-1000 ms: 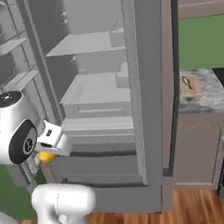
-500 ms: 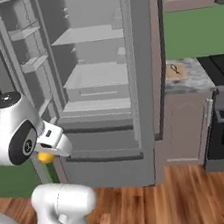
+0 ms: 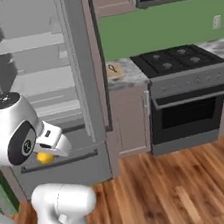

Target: Retrieve a lemon from the fridge and place it on the cutting board with the fish.

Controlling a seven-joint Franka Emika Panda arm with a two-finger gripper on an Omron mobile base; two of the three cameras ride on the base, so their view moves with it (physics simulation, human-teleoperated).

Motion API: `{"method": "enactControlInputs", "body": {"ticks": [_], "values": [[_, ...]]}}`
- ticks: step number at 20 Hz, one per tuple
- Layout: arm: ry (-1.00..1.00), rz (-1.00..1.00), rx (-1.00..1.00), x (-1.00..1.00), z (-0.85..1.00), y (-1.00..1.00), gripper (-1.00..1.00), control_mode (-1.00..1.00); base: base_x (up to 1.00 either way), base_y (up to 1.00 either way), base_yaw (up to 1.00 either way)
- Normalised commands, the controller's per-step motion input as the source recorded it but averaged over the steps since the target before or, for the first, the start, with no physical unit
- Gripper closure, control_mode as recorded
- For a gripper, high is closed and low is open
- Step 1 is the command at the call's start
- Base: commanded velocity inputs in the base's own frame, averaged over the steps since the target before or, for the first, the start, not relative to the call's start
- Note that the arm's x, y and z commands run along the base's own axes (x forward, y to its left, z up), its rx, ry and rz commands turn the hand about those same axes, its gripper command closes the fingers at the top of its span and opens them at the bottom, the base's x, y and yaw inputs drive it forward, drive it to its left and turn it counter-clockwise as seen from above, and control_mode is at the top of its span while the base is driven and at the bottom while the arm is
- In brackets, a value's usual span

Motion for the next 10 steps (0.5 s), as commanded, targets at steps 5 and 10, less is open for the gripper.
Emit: {"method": "enactControlInputs", "body": {"ticks": [5, 10], "values": [[0.0, 0.0, 0.0, 0.0, 0.0, 0.0, 1.0, 1.0, 0.12, -0.57, -0.5], [0.0, 0.0, 0.0, 0.0, 0.0, 0.0, 1.0, 1.0, 0.71, -0.44, -0.27]]}}
